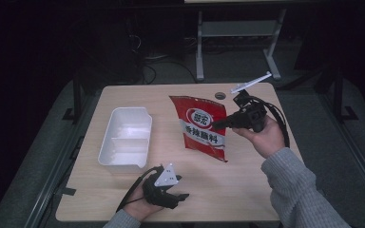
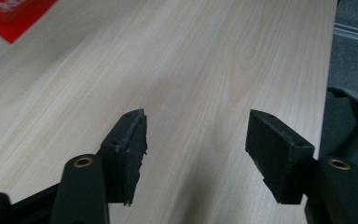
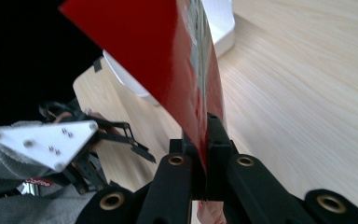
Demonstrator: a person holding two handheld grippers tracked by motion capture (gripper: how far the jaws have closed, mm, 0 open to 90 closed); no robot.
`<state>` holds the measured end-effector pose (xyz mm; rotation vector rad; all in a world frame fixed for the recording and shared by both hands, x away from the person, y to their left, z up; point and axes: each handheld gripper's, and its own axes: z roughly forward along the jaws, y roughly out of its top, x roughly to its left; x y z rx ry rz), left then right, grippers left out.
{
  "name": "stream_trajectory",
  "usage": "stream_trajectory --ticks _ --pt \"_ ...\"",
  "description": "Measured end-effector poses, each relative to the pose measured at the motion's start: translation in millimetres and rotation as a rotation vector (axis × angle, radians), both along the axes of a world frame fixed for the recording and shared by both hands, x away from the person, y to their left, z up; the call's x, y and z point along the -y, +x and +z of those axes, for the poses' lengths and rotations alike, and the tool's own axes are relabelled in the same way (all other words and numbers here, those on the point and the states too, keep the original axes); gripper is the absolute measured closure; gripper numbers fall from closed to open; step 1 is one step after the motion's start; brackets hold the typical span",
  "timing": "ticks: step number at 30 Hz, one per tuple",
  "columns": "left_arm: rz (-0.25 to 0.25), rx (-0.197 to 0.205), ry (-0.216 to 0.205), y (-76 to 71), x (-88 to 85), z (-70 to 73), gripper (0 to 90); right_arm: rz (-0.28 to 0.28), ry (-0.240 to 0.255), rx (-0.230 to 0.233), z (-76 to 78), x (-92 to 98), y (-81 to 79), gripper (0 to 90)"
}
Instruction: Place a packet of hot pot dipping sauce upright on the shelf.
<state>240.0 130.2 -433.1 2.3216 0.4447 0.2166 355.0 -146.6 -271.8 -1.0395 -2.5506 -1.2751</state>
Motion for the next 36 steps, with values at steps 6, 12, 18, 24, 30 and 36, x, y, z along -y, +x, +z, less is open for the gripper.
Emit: stream_trajectory --ticks 6,12,18,24,30,36 --pt "0.004 -0.001 0.003 -2.2 -6.4 -2.3 36.3 0.016 0.028 0.007 9.4 -18.9 4.1 89.7" --pt "0.001 0.000 0.001 -5.2 -11.0 -3.1 35.7 0.039 0.033 0.013 15.3 -39.0 6.5 89.7" --pt "-0.005 0.000 0.005 -7.4 -12.7 -4.1 34.8 0.059 0.044 0.013 17.8 -57.2 8.7 89.7" --pt "-0.007 -0.003 0.008 -10.8 -16.7 -5.5 32.9 0.076 0.054 0.011 18.5 -71.3 11.0 89.7" --pt "-0.007 -0.002 0.020 -14.0 -19.5 -6.8 31.3 0.081 0.061 0.010 17.5 -80.0 13.1 89.7" --pt "-0.003 -0.004 0.022 -14.4 -23.5 -7.9 29.2 0.083 0.073 0.006 15.5 -89.8 16.4 89.7"
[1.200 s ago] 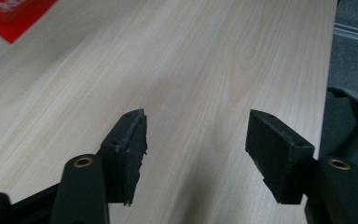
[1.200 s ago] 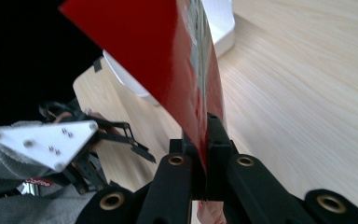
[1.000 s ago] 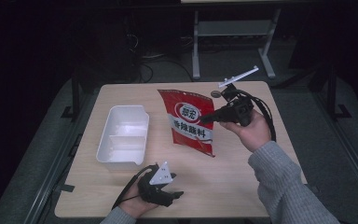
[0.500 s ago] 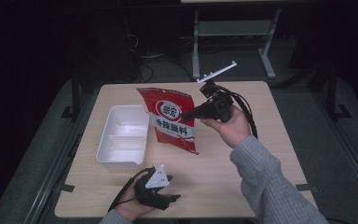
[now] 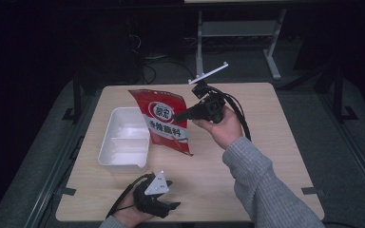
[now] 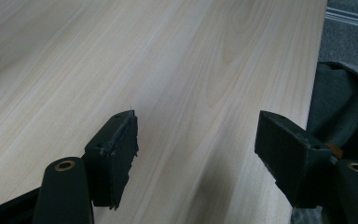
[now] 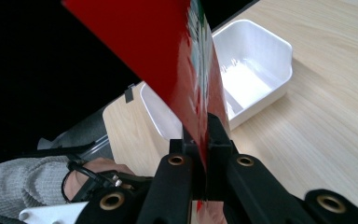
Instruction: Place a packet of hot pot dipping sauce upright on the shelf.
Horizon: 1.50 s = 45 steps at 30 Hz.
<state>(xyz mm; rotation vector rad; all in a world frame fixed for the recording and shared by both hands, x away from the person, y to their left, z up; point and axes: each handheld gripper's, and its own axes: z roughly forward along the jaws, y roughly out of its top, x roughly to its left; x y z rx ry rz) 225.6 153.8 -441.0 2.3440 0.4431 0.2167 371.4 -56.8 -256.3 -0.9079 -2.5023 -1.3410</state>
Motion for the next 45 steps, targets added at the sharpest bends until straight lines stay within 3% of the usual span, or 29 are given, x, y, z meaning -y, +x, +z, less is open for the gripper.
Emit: stream_trajectory --ticks 7,13,26,34,38,45 --pt "0.002 0.001 0.000 -0.6 -1.6 0.2 28.1 0.004 0.009 0.003 1.5 -10.3 2.1 89.7" --pt "0.008 0.002 0.015 -3.2 -7.7 -1.5 28.1 0.016 0.016 0.015 6.8 -26.0 3.9 89.7" --pt "0.013 0.003 0.025 -5.1 -15.3 -3.0 28.1 0.039 0.036 0.003 2.8 -65.8 11.0 89.7" --pt "0.020 0.007 0.021 -3.5 -18.6 -2.3 28.0 0.042 0.033 -0.008 -7.4 -98.1 19.7 89.7" --pt "0.023 -0.002 0.022 -1.7 -19.7 -4.4 27.7 0.065 0.008 0.006 -13.9 -111.7 21.3 89.7" --pt "0.023 -0.001 0.016 -1.5 -20.5 -4.6 27.7 0.072 -0.010 -0.021 -31.9 -132.4 33.2 89.7"
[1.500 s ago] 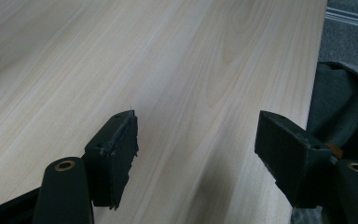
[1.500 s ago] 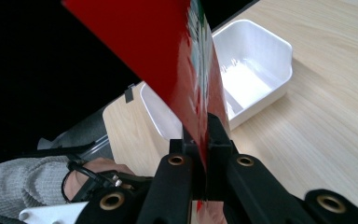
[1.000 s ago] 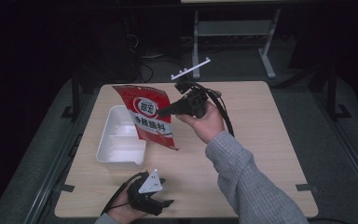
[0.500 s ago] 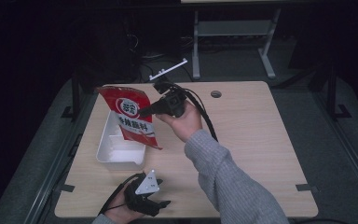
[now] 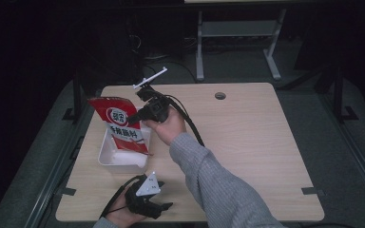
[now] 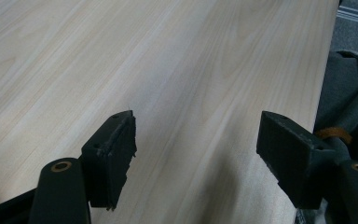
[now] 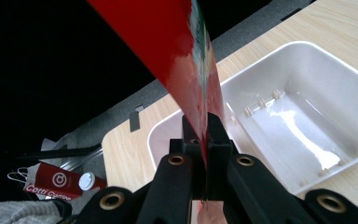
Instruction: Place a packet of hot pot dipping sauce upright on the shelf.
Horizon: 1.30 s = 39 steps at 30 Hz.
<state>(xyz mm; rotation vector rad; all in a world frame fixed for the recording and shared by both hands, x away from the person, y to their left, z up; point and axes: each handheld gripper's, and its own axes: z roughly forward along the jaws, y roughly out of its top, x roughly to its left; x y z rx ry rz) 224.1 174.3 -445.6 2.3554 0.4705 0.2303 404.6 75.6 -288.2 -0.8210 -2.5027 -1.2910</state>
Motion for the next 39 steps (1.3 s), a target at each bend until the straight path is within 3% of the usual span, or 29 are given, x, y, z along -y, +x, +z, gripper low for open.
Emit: stream_trajectory --ticks 13,22,36,39 --pt "0.007 0.008 -0.008 -1.8 0.8 1.2 27.6 0.010 0.006 0.010 -23.3 -23.2 0.7 89.6" --pt "-0.003 0.016 0.002 -3.0 2.8 1.2 27.6 0.039 -0.003 0.023 -32.9 -23.0 -6.4 89.1" --pt "-0.004 0.020 0.004 -3.2 3.0 1.5 27.6 0.106 -0.108 0.102 -33.7 -29.1 -14.2 88.9" --pt "-0.003 0.019 0.004 -3.3 3.0 1.4 27.6 0.114 -0.136 0.092 -34.0 -28.9 -14.7 88.9"
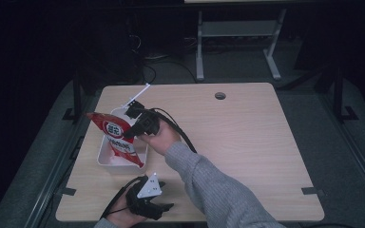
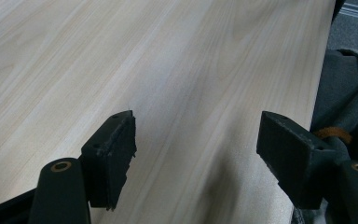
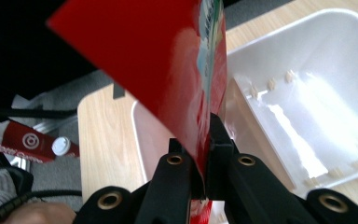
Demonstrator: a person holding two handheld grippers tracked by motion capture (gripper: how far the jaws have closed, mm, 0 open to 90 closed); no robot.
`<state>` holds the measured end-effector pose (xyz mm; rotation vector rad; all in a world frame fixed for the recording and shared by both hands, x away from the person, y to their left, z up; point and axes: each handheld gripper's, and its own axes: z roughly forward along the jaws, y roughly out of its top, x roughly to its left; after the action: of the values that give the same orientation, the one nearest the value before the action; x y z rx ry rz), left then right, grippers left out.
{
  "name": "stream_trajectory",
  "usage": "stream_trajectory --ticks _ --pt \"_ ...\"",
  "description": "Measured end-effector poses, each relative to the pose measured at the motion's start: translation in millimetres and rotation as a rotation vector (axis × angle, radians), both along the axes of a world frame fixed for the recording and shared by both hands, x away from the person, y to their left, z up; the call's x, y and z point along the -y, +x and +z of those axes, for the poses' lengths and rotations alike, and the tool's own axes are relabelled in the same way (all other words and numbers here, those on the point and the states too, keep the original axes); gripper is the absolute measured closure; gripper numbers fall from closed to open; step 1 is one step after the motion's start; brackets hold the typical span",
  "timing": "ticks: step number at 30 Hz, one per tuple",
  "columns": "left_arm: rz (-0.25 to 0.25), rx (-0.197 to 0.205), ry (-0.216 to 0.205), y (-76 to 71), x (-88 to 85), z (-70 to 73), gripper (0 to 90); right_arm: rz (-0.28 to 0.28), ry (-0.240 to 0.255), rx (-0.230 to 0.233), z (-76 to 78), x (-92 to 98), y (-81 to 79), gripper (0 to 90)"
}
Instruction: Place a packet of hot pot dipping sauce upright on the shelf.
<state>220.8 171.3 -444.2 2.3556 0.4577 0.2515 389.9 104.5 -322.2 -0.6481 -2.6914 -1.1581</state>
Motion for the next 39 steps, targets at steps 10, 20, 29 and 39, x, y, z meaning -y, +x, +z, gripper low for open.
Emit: stream_trajectory --ticks 10,20,29,39 --pt "-0.001 0.002 -0.001 0.1 -0.1 0.2 27.6 0.020 -0.049 -0.002 -0.3 1.4 -1.0 89.0" --pt "-0.001 0.001 -0.003 0.1 -0.2 0.8 27.6 0.041 -0.110 -0.043 7.2 -7.9 6.8 80.4" --pt "0.001 0.003 -0.009 0.1 -1.2 1.5 27.6 0.019 -0.090 -0.063 8.4 -19.2 17.7 78.4" --pt "-0.005 0.008 -0.006 0.5 -1.2 2.0 27.6 -0.047 0.010 -0.040 7.5 -10.5 5.8 89.6"
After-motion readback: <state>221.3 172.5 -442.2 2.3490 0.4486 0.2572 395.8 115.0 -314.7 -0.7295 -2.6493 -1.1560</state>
